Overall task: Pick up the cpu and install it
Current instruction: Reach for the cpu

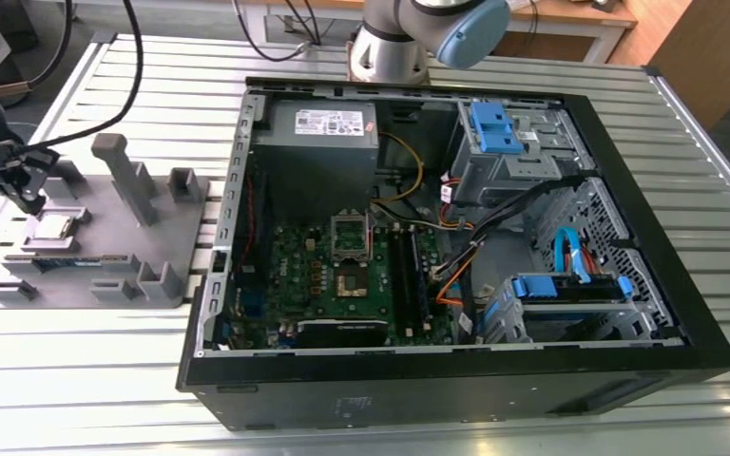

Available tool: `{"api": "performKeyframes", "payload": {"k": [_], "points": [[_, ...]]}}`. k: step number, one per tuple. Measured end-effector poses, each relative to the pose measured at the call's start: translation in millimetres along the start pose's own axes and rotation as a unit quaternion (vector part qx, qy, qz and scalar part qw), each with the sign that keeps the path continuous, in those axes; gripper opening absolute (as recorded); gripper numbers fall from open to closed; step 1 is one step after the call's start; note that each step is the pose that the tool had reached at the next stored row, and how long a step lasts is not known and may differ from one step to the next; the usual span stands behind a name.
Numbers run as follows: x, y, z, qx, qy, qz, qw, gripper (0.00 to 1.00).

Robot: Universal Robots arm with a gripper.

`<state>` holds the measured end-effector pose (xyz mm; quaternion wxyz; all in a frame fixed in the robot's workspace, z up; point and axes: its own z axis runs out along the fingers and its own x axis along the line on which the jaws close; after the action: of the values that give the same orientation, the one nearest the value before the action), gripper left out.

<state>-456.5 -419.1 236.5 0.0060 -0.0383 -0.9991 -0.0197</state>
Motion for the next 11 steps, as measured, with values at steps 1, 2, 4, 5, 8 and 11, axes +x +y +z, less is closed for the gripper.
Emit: {"api": "performKeyframes", "payload": {"k": [1, 2, 4, 5, 8, 11], "points": [[0.0, 0.0, 0.0, 0.0, 0.0001, 0.0, 1.0, 0.11], [0.0, 0.0, 0.2, 0.0, 0.0, 0.0, 1.0, 0.11], [-0.1, 0.0, 1.5, -0.0002, -0.0003, 0.0, 1.0, 0.11], [-0.1, 0.0, 2.3, -0.0002, -0.0002, 0.0, 1.0, 0.11], [-0.1, -0.2, 5.2, -0.0001, -0.0001, 0.0, 1.0, 0.11], [-0.1, -0.3, 7.7, -0.0001, -0.0001, 0.0, 1.0, 0.11]]}}
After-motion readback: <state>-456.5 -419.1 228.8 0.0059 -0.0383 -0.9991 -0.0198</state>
